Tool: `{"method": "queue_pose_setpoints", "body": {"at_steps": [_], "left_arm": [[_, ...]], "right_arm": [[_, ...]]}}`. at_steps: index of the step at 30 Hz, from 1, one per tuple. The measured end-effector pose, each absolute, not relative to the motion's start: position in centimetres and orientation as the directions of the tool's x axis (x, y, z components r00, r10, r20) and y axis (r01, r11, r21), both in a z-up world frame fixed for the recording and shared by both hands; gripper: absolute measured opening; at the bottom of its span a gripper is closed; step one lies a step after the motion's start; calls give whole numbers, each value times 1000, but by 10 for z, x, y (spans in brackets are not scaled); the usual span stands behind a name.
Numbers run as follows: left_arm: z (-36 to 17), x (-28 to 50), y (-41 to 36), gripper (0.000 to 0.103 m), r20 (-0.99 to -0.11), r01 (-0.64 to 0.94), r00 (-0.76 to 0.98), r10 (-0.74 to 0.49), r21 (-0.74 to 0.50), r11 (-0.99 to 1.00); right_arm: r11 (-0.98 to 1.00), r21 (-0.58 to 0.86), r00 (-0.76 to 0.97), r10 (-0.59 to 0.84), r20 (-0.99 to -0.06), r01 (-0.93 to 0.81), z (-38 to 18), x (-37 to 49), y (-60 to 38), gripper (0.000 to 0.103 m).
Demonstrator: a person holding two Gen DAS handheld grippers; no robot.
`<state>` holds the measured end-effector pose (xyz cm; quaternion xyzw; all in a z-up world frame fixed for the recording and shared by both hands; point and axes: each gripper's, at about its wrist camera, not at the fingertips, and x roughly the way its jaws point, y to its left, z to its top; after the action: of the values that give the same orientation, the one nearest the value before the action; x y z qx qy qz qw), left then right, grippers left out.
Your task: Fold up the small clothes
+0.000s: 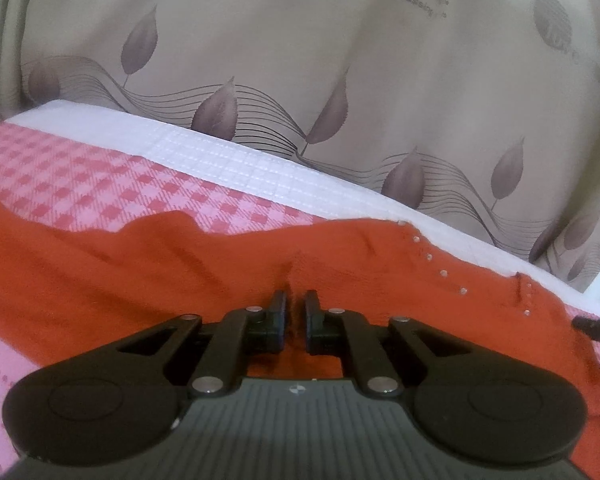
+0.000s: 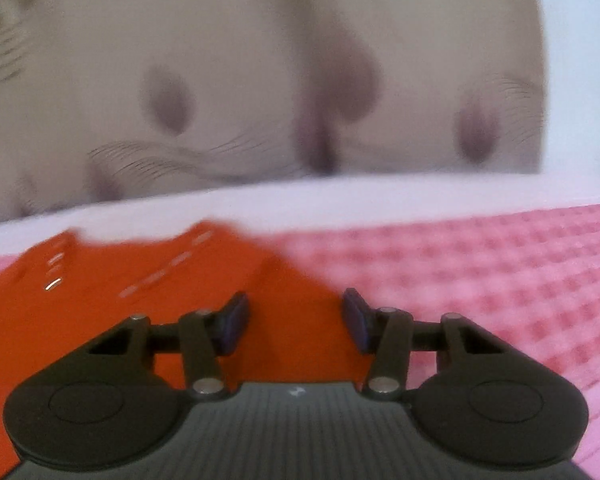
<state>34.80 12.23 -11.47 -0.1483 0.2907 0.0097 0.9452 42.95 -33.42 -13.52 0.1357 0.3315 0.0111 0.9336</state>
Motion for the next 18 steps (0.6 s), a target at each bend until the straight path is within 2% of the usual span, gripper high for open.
{"method": "queue_pose_setpoints", "body": {"at_steps": [1,3,6,9,11,12,13,14,16,18], "left_arm": [[-115,348,123,12,-552,-104,831,-69,-278,955],[-115,348,124,12,-551,-104,831,-73,-283,953],[-115,348,124,12,-551,-105,831,-73,-284,953],[-115,348,125,14,-551,-110,832,-70,-287,951],[-115,347,125,15,-551,-115,832,-67,-288,951],[-115,347,125,16,-551,-117,832,-66,-289,950],[-115,347,125,17,-551,-118,832,-64,-290,950],[-115,347,125,17,-550,-122,833,-62,-291,949],[-115,347,127,18,-550,-123,833,-63,-295,947],[-115,347,126,18,-550,-124,833,-62,-294,948]], "right_arm": [[933,352,807,155,-570,70,-132,422,-348,53],[893,444,844,188,-503,66,-123,401,-363,53],[894,448,856,256,-449,-32,-110,359,-356,53],[934,335,810,288,-511,-121,-111,321,-328,53],[954,225,740,296,-604,-198,-123,300,-303,52],[959,147,716,278,-641,-240,-132,290,-291,52],[960,46,734,241,-635,-275,-132,276,-280,52],[956,16,722,232,-652,-292,-130,270,-276,52],[949,75,687,274,-673,-305,-126,263,-279,50],[960,9,714,214,-667,-280,-123,254,-278,51]]}}
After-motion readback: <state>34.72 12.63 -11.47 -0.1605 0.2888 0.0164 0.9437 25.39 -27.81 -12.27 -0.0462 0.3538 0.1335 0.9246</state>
